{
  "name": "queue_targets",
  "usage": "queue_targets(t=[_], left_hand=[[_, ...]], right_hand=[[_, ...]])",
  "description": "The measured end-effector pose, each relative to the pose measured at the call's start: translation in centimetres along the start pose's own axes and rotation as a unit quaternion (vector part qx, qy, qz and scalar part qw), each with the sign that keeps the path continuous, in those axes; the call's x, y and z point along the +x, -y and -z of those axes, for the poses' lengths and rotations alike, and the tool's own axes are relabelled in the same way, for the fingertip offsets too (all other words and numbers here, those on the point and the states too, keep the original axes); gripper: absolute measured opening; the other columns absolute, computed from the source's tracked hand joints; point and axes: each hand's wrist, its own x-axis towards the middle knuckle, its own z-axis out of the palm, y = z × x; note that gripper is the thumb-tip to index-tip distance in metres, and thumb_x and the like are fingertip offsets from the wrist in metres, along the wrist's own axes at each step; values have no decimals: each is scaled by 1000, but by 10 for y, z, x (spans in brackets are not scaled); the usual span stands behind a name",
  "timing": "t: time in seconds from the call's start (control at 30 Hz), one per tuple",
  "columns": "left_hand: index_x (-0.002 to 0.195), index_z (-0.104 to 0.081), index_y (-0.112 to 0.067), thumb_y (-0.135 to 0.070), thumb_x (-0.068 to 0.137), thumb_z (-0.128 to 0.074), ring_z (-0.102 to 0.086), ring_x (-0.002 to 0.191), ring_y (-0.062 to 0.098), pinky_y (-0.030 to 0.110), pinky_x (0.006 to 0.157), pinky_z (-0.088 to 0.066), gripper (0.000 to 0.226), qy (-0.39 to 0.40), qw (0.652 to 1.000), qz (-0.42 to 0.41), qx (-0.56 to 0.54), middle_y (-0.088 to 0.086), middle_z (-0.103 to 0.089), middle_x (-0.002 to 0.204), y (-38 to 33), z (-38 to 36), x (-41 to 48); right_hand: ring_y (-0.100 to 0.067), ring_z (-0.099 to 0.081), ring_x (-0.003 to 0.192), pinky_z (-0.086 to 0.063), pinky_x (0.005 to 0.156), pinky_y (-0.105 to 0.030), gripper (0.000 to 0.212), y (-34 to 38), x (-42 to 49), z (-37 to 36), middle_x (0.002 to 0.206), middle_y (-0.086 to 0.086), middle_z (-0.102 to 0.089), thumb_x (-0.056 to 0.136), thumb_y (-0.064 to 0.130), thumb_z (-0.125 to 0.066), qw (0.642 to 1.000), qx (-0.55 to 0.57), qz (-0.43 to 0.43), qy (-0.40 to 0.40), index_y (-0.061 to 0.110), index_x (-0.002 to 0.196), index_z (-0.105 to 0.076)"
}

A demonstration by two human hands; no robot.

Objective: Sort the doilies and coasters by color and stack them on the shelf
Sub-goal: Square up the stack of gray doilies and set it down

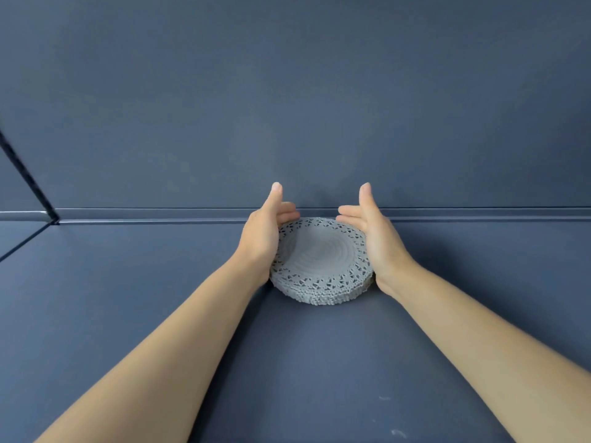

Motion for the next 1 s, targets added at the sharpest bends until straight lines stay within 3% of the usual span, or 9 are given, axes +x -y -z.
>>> queue_targets(t=[0.23, 0.43, 0.6, 0.7, 0.83, 0.9, 1.0], left_hand=[[117, -63, -20, -71, 86, -36, -42, 119, 11, 36, 93, -22, 65, 14, 997, 38, -60, -8, -66, 115, -2, -1, -1], [120, -62, -22, -73, 79, -44, -38, 123, 10, 38, 102, -22, 67, 46, 998, 37, -12, -10, -63, 120, 0, 0, 4], [89, -68, -16, -71, 67, -51, -55, 114, 13, 37, 104, -28, 61, 44, 999, 1, -9, -4, -70, 108, 4, 7, 7], [90, -68, -14, -61, 81, -52, -62, 106, 13, 32, 100, -33, 51, 47, 999, -23, -15, 2, -72, 104, 8, 10, 11], [100, -69, -15, -47, 89, -56, -60, 104, 8, 25, 93, -39, 37, 57, 997, -49, 34, -4, -69, 108, 15, 9, 12], [104, -67, -14, -21, 86, -66, -61, 91, 4, 13, 77, -46, 19, 58, 994, -66, 72, -4, -67, 109, 16, 7, 12], [105, -66, -13, 7, 78, -69, -60, 85, -1, 3, 62, -47, 34, 65, 992, -79, 75, 1, -65, 111, 16, 8, 14]], right_hand=[[-3, -45, 113, -19, 92, -29, 75, 1, 6, -2, 121, 12, -62, 83, 78, -26, 1000, -5, 2, 3, 23, 113, -66], [-4, -42, 123, -17, 93, -30, 76, -1, 5, 2, 125, 13, -59, 79, 81, -27, 1000, 18, 3, 15, 25, 106, -70], [-8, -49, 120, -25, 94, -30, 74, -2, 8, 2, 117, 10, -64, 83, 77, -26, 999, -11, 29, 11, 20, 99, -71], [-10, -55, 113, -30, 92, -29, 71, -4, 10, 2, 108, 7, -68, 88, 72, -25, 999, -28, 39, -6, 18, 98, -70], [-9, -53, 112, -29, 87, -27, 66, -9, 7, 1, 116, 9, -64, 93, 65, -24, 997, -59, 56, -18, 18, 105, -69], [-8, -51, 107, -29, 85, -26, 63, -11, 4, 0, 114, 10, -62, 95, 61, -25, 995, -72, 65, -28, 17, 109, -68], [-8, -47, 101, -29, 83, -26, 60, -10, 3, 0, 108, 9, -58, 95, 59, -26, 995, -70, 65, -30, 17, 109, -67]])
